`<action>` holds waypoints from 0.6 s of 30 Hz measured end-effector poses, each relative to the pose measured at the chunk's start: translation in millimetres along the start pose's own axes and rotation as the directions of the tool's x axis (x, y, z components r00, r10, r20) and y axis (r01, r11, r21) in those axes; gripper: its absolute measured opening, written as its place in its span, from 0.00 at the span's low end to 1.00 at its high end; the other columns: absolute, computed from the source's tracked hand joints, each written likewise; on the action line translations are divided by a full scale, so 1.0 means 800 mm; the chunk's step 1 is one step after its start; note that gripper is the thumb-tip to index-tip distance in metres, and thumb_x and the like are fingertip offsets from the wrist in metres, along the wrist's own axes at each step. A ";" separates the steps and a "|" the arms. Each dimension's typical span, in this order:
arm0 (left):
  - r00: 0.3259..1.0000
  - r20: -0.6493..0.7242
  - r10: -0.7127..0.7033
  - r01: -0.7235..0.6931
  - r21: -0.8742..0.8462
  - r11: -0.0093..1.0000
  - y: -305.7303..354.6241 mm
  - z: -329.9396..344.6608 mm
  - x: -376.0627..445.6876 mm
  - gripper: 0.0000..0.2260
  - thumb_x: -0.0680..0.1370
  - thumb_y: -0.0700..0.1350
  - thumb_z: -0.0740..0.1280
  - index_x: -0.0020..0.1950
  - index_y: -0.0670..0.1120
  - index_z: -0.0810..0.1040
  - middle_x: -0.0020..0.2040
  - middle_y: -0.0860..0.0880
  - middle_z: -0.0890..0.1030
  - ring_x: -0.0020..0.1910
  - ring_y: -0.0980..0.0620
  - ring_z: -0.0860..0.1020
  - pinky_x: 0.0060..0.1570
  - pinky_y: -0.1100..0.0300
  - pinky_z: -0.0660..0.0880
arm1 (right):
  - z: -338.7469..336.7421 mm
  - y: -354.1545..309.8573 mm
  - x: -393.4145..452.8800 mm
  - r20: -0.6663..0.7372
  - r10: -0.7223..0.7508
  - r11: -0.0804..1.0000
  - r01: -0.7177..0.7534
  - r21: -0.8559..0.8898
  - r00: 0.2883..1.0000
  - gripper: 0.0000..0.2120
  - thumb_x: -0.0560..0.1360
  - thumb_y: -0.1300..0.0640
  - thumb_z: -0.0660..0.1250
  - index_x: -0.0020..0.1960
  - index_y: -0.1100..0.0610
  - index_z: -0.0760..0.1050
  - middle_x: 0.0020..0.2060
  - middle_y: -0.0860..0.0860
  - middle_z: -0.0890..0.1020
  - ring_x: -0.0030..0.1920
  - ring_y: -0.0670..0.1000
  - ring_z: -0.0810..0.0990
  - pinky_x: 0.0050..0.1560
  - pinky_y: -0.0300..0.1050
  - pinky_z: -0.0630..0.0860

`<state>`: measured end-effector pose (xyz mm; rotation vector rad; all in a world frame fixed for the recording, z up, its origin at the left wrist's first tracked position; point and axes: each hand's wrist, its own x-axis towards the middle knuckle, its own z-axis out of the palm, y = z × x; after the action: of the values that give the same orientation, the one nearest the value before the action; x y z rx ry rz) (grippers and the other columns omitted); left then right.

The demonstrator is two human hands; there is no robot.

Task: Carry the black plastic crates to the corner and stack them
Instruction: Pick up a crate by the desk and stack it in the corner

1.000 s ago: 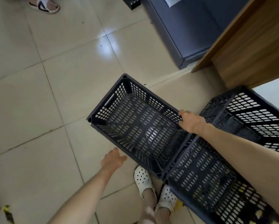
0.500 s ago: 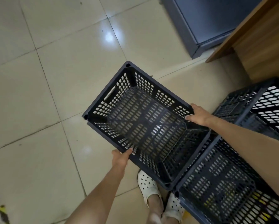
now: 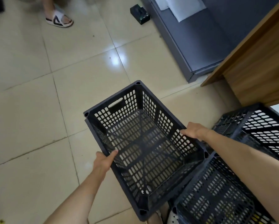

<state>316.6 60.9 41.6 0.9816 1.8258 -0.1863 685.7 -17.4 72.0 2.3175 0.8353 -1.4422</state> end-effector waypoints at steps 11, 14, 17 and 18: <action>0.987 -0.074 0.142 -0.126 0.188 0.974 0.071 -0.125 -0.170 0.26 0.74 0.62 0.68 0.59 0.43 0.72 0.51 0.45 0.81 0.46 0.47 0.81 0.42 0.54 0.80 | -0.086 -0.027 -0.183 0.052 -0.078 0.997 0.077 0.013 0.996 0.19 0.82 0.46 0.57 0.58 0.61 0.75 0.53 0.54 0.82 0.53 0.53 0.80 0.53 0.45 0.73; 0.976 -0.080 0.201 -0.182 0.203 0.962 0.068 -0.150 -0.232 0.19 0.74 0.61 0.69 0.55 0.47 0.74 0.50 0.47 0.82 0.46 0.48 0.81 0.36 0.58 0.77 | -0.096 -0.024 -0.244 0.030 -0.097 0.995 0.097 0.000 0.995 0.18 0.82 0.46 0.57 0.58 0.61 0.74 0.48 0.52 0.81 0.50 0.52 0.80 0.46 0.44 0.74; 0.956 -0.123 0.266 -0.240 0.190 0.952 0.074 -0.185 -0.301 0.10 0.76 0.55 0.70 0.45 0.51 0.71 0.45 0.50 0.79 0.44 0.49 0.78 0.37 0.59 0.75 | -0.115 -0.025 -0.313 0.055 -0.131 0.991 0.129 0.039 0.990 0.19 0.82 0.48 0.57 0.62 0.62 0.73 0.55 0.56 0.82 0.49 0.52 0.81 0.45 0.45 0.75; 0.950 -0.134 0.282 -0.256 0.180 0.950 0.077 -0.200 -0.324 0.10 0.76 0.54 0.70 0.44 0.51 0.71 0.44 0.51 0.78 0.44 0.49 0.77 0.40 0.57 0.76 | -0.123 -0.027 -0.340 0.078 -0.139 0.990 0.137 0.038 0.987 0.20 0.82 0.48 0.56 0.65 0.62 0.72 0.59 0.57 0.81 0.50 0.53 0.81 0.49 0.48 0.76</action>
<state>287.8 46.4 351.0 1.3835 1.8166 -0.0894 653.0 -36.6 359.3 2.2464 0.9730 -1.6060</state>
